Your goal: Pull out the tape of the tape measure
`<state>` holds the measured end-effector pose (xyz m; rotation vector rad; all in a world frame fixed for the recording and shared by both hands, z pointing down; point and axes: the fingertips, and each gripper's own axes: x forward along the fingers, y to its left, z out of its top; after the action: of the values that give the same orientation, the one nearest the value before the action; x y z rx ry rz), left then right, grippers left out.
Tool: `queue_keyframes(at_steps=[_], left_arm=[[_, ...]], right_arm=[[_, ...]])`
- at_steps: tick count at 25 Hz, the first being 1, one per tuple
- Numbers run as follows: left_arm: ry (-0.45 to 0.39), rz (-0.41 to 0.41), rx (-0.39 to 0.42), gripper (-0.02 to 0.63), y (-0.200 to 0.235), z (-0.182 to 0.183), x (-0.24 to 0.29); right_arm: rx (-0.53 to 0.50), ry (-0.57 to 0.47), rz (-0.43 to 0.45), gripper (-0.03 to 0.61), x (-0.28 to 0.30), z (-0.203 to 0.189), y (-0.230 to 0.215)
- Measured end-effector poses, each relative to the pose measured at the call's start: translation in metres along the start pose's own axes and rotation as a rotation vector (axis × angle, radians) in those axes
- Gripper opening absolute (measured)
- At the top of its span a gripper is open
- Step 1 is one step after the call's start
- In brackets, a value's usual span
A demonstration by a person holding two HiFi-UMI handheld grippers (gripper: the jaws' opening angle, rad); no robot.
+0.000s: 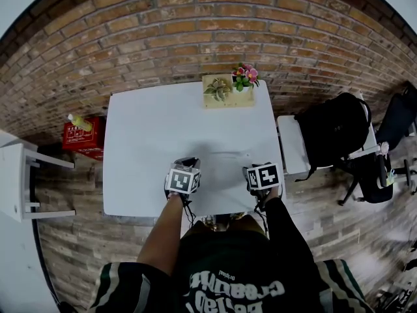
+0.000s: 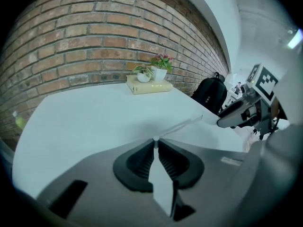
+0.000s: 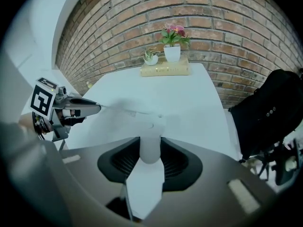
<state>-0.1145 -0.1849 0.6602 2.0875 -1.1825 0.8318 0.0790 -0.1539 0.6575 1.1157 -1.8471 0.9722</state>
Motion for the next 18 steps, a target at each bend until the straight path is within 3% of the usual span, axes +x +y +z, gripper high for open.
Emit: queue_keyframes(at_steps=[10, 18], left_arm=[[-0.007, 0.011, -0.019, 0.037, 0.011, -0.001, -0.006], [0.003, 0.068, -0.051, 0.037, 0.03, -0.009, -0.014]], right_arm=[[-0.002, -0.004, 0.002, 0.148, 0.002, 0.001, 0.008], [0.0, -0.01, -0.018, 0.148, -0.001, -0.001, 0.001]])
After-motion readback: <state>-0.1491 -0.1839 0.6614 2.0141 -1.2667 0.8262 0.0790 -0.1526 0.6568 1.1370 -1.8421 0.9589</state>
